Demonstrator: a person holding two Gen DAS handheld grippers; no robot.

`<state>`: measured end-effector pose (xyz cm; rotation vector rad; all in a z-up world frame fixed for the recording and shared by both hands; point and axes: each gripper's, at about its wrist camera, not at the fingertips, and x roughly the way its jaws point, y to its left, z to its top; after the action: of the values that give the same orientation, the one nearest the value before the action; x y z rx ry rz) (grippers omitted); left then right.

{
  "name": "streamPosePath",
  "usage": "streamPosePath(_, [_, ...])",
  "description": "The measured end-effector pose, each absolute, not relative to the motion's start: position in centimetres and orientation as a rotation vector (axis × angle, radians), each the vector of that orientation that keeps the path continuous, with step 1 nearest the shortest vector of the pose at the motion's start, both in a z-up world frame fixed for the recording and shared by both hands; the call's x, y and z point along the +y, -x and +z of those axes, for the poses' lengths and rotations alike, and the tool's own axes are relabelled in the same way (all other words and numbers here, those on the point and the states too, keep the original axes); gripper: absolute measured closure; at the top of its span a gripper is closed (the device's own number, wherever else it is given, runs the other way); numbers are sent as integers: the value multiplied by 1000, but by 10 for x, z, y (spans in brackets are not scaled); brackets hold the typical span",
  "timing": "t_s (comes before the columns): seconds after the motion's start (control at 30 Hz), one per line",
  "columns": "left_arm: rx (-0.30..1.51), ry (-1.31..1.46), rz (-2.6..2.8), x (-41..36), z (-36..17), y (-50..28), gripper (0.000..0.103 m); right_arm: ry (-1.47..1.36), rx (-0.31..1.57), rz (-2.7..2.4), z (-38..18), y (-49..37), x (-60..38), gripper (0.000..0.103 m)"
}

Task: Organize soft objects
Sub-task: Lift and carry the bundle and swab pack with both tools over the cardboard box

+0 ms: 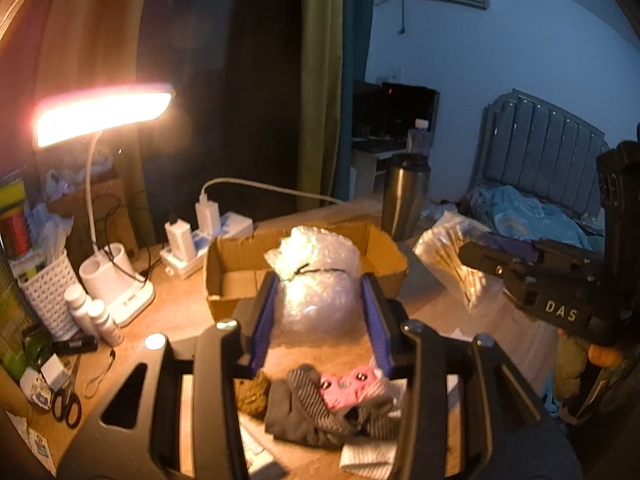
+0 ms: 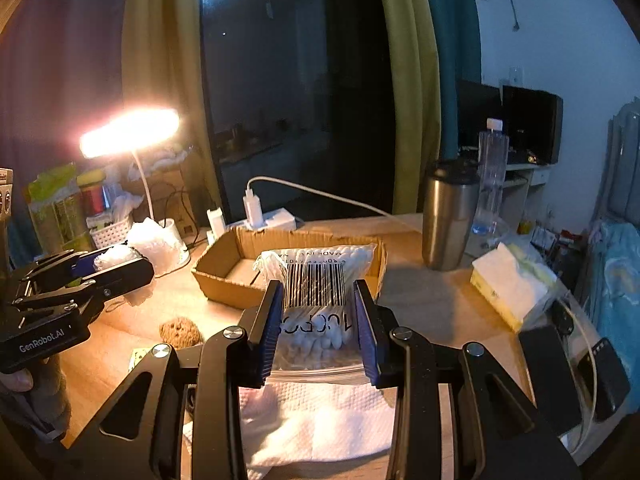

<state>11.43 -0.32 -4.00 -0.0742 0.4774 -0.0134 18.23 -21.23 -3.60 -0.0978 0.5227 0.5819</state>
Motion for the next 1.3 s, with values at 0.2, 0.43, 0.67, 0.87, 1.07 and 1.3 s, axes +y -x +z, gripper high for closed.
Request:
streamPosePath(0.2, [398,97,-9,-1,-27,-115,61,95,489,578,-27,-190,-211,66])
streamPosePath(0.43, [358,102,-2,-3,-19,-128,61,101,459,575,-21,-201,-206,66])
streamPosePath(0.67, [332,113,3,-3,-17,-147,61,113,429,574,-19,-214,-199,66])
streamPosePath(0.87, [309,121,20,2,-18,-171,61,133,383,568,-14,-229,-190,66])
streamPosePath(1.07, [305,137,30,6,-22,-191,61,136,372,579,-14,-250,-178,66])
streamPosePath(1.3, [306,161,26,9,-36,-217,61,136,380,577,-21,-268,-173,66])
